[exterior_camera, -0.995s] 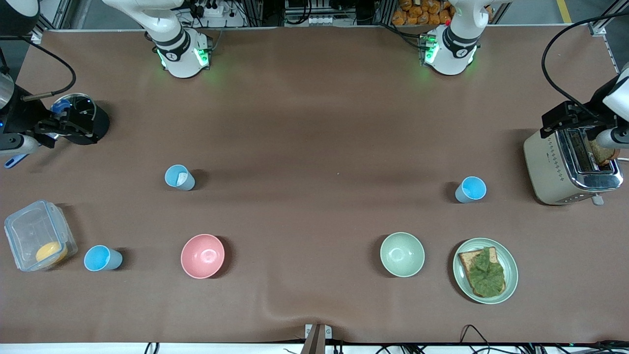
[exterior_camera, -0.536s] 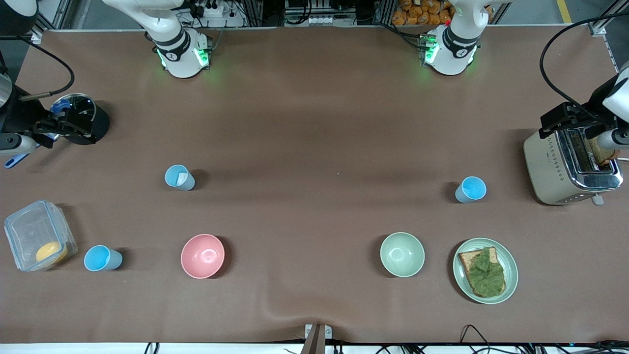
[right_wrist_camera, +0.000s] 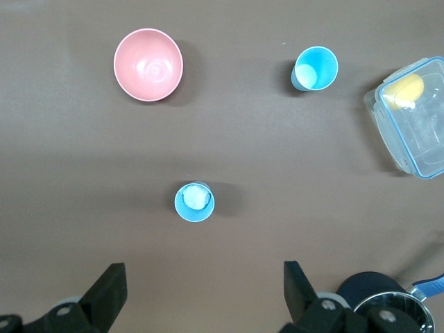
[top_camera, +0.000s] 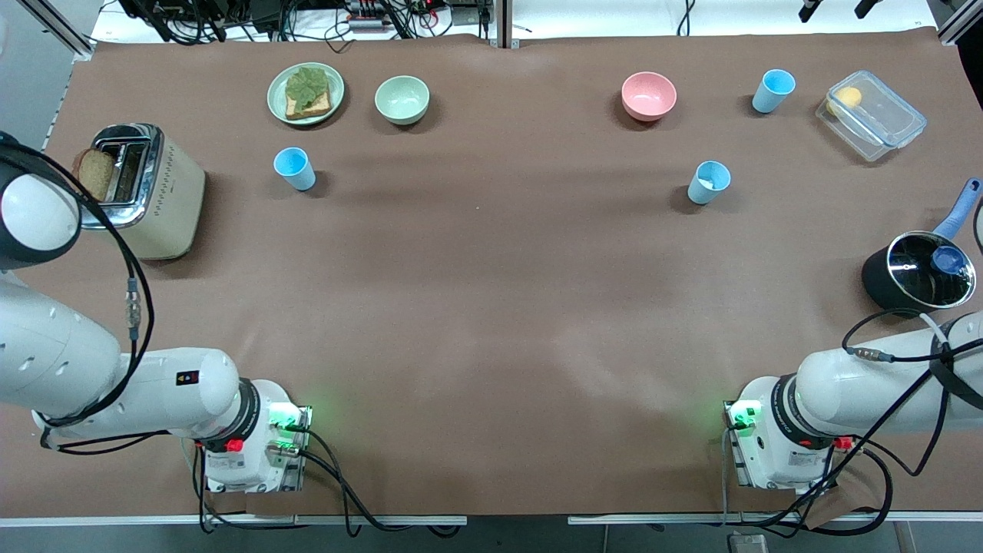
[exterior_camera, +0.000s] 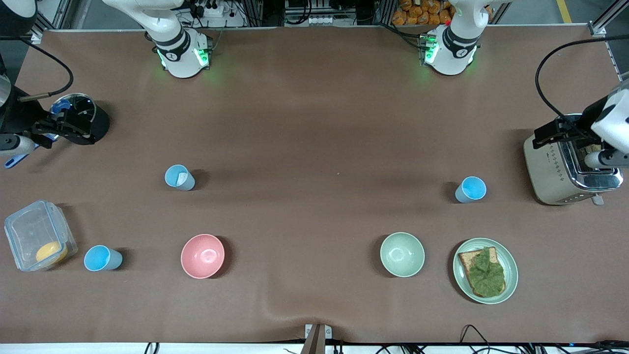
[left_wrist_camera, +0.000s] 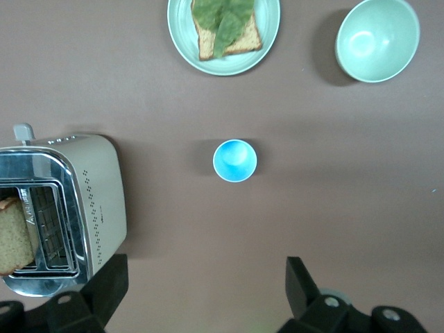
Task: Stack blue cups with both arms
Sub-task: 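Move the left gripper down to the blue cup near the toaster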
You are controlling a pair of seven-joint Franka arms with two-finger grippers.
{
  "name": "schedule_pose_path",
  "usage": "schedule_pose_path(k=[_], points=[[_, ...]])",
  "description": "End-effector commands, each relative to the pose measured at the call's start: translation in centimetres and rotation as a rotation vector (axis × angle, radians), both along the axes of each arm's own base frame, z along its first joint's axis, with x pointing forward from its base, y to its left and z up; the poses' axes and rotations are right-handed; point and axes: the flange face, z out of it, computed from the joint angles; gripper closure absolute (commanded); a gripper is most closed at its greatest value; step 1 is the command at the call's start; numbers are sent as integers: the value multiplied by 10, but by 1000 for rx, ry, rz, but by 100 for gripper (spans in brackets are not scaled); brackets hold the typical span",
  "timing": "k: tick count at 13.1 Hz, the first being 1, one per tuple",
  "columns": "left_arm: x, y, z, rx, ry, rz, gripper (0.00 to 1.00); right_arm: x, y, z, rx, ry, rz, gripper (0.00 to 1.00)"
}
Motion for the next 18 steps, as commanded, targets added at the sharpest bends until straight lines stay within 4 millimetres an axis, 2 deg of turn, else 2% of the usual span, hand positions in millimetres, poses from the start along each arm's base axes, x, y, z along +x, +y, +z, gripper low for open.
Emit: schedule_pose_path(k=[1,4,6,8,9,12,18], points=[[16,19,-44,-33,52,35,0,5,-4,4,-7,-5,-7,0],[23,14,-110,-33,37,49,0,5,-6,4,-7,-5,-10,0],[21,11,-153,-34,2,47,0,5,-6,4,-7,-5,-10,0],[21,18,-196,-33,24,56,0,5,-6,3,-7,-3,-10,0],[19,19,-211,-35,37,58,0,6,-6,3,-7,-5,-10,0],[6,15,-243,-36,73,54,0,6,-6,3,-7,-5,-12,0],[-3,18,-278,-37,2,60,0,6,-8,3,-7,-5,-15,0]])
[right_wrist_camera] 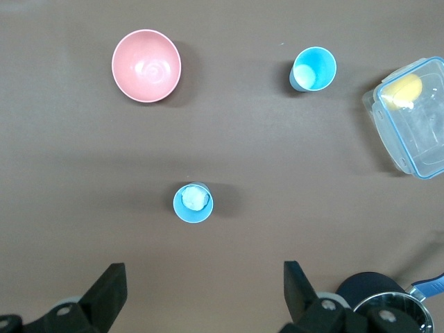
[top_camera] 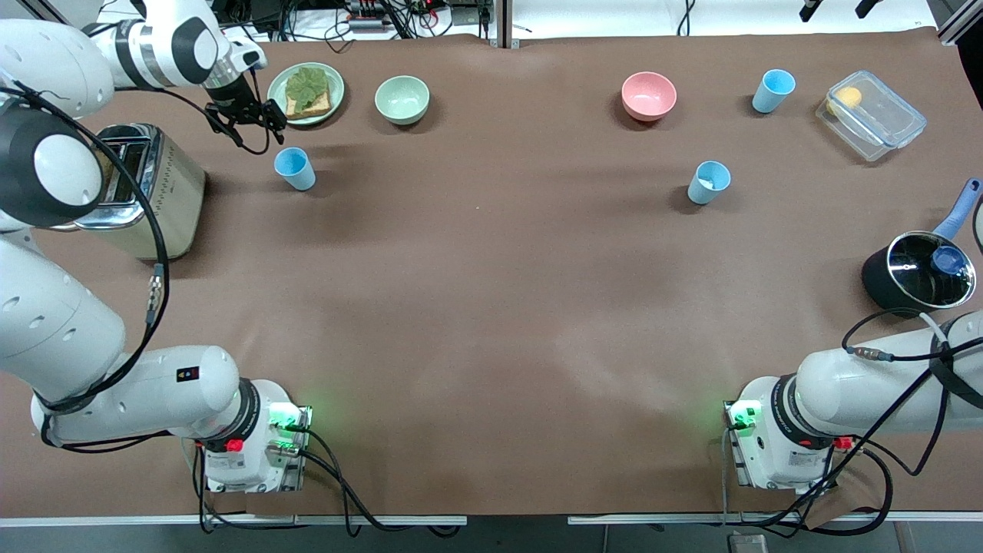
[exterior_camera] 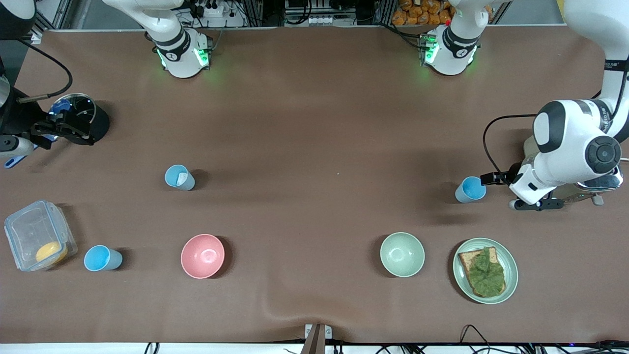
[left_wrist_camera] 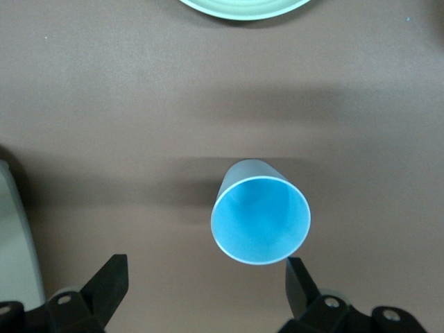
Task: Stack blue cups with both arms
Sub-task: 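Move the left gripper down to the blue cup near the toaster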
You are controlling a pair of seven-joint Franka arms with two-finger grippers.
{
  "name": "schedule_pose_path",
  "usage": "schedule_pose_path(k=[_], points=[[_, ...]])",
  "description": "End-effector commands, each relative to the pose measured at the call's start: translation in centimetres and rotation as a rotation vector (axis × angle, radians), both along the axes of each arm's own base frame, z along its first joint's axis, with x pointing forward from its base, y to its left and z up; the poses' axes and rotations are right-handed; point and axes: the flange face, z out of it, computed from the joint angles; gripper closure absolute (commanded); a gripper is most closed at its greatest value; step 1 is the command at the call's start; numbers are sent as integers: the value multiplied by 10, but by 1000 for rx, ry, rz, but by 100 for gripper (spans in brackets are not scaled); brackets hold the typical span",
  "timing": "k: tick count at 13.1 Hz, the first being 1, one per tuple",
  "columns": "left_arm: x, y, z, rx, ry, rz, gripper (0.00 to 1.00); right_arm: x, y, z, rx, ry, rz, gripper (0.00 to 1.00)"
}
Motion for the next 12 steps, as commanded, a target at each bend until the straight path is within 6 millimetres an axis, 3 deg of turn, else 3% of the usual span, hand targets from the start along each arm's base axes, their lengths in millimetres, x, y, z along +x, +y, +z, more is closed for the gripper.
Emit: schedule_pose_path(k=[1,9,10,12], points=[[-11,0,-17,-4,-46,26,0,4,-4,4,-6,-5,-8,0],[-18,0,-46,-8,-63,26,0,4,-6,4,-6,-5,-11,0],[-18,0,-51,-9,-59,25,8,4,-6,4,-6,-5,-11,0],[-15,-6,-58,-12,-79,19,12,4,-6,3,-6,-3,-11,0]])
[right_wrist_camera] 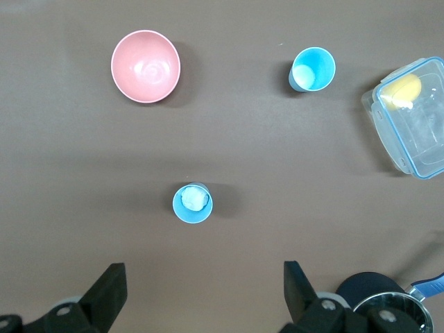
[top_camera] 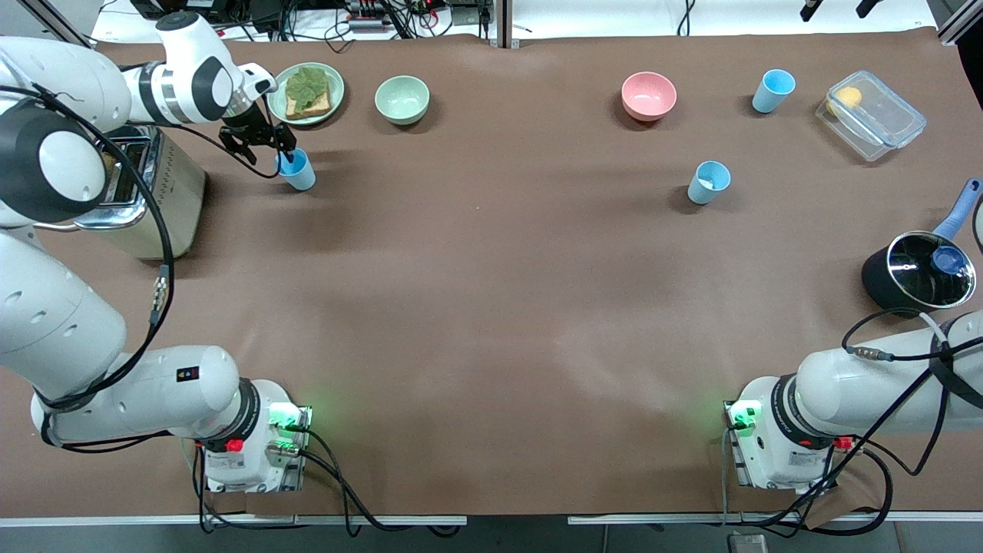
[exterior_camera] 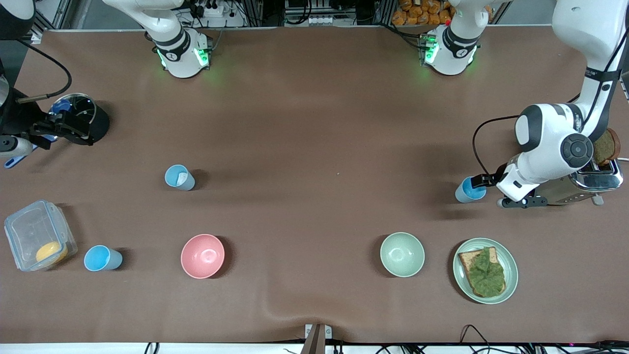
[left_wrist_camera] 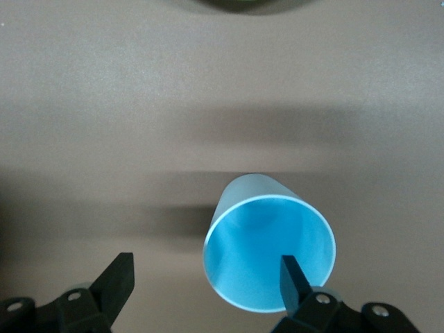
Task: Stack blue cups with both arms
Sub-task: 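Close the left gripper on the blue cup's rim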
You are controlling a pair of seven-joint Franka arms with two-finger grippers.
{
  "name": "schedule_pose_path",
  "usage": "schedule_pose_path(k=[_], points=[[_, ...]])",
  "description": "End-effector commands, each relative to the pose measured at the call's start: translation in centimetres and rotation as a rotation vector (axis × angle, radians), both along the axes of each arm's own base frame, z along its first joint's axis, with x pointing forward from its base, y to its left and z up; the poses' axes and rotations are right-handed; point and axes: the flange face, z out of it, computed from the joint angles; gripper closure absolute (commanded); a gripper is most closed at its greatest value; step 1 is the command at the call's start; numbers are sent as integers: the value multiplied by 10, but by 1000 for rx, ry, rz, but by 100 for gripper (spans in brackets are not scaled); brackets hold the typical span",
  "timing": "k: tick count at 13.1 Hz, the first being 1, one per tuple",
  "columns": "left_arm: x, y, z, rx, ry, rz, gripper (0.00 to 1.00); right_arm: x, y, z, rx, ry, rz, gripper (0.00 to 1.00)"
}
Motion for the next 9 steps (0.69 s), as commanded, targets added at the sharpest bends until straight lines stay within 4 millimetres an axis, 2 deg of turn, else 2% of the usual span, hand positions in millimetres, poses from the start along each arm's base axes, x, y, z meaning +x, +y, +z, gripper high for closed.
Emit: schedule_pose_path(k=[1,2,3,7,9], points=[[2,-5,-13,-9,-22,16,16,3,-5,3,-6,-3,-10,0],[1,-2,-17,-9,-16,16,21,3,-5,4,-6,-4,-10,0],[1,-3,-17,-10,-17,12,31,3,-5,4,-6,-4,-10,0],[2,-6,-16,-10,-17,7,99,3,-5,4,-6,-4,-10,0],[3,-7,-15,-10,-21,2,100,4,-5,3,-6,-3,-10,0]])
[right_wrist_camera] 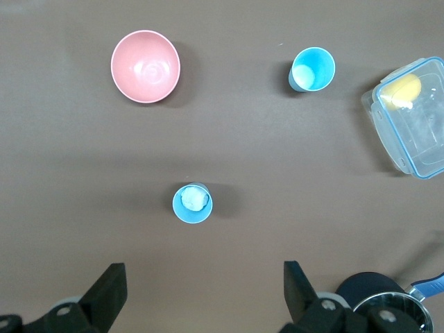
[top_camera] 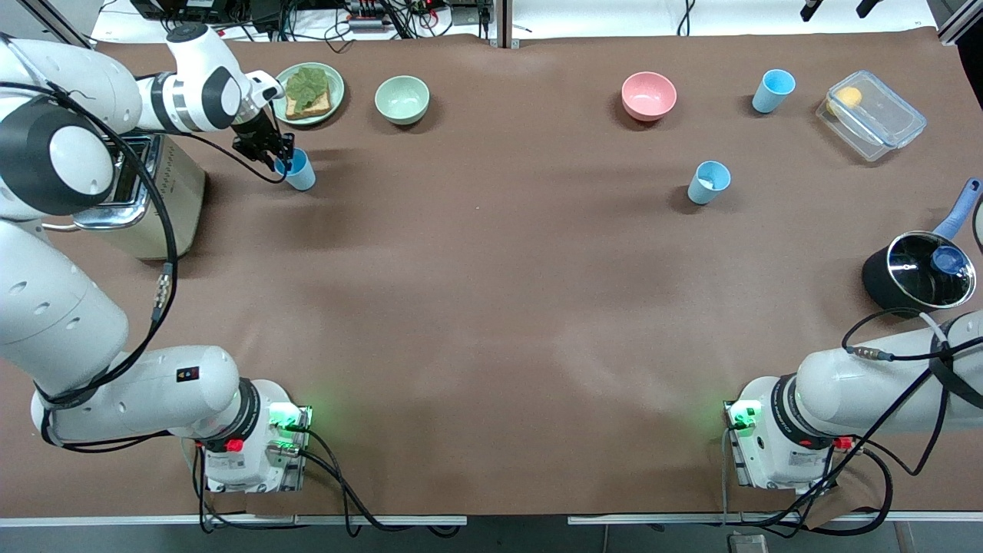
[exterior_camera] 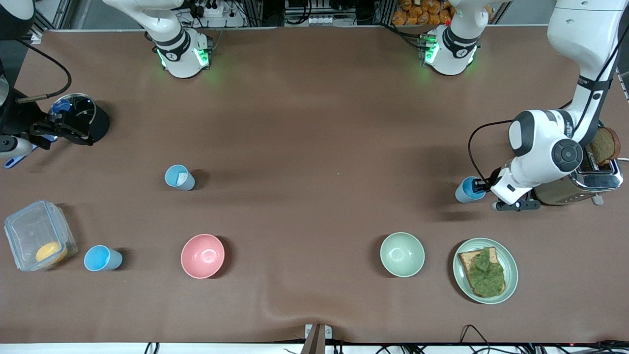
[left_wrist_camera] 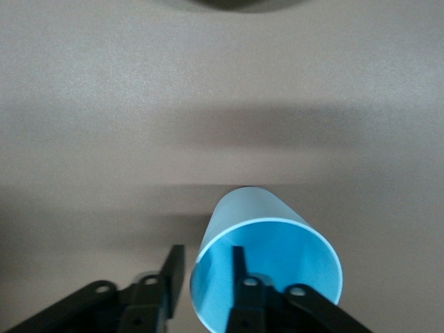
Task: Stack blue cups with both arms
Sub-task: 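Close the left gripper on the blue cup's rim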
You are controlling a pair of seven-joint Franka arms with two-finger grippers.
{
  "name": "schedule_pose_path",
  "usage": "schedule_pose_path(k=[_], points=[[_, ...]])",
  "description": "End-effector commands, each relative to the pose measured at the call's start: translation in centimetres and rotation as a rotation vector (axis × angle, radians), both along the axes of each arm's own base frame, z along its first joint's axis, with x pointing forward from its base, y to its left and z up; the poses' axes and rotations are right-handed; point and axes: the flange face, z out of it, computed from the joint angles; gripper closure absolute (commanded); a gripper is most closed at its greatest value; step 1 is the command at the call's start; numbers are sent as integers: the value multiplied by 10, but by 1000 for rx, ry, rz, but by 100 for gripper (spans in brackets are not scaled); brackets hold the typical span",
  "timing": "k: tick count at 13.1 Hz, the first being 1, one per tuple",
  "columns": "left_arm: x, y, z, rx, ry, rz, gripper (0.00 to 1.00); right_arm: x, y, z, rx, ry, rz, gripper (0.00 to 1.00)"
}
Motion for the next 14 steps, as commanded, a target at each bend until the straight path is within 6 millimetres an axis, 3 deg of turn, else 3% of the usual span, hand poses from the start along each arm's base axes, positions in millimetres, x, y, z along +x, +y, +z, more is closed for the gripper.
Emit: schedule_pose_path(k=[1,3,5,9,11,14], points=[[1,-4,8,-3,-21,-2,100,4,-5,3,-6,-3,-10,0],[4,-3,19,-1,-34,-16,100,4,-5,3,-6,-3,-10,0],[10,-3,43,4,-72,-22,100,4,-4,3,-6,-3,-8,0],[21,-21,76,-2,-79,-47,100,4,-5,3,-6,-3,-10,0],[28,-26,102,-3,-66,-61,100,4,-5,3,-6,-3,-10,0],[33,-37,165,4,-31,-80,100,5,-14,-1,-3,5,-26,0]])
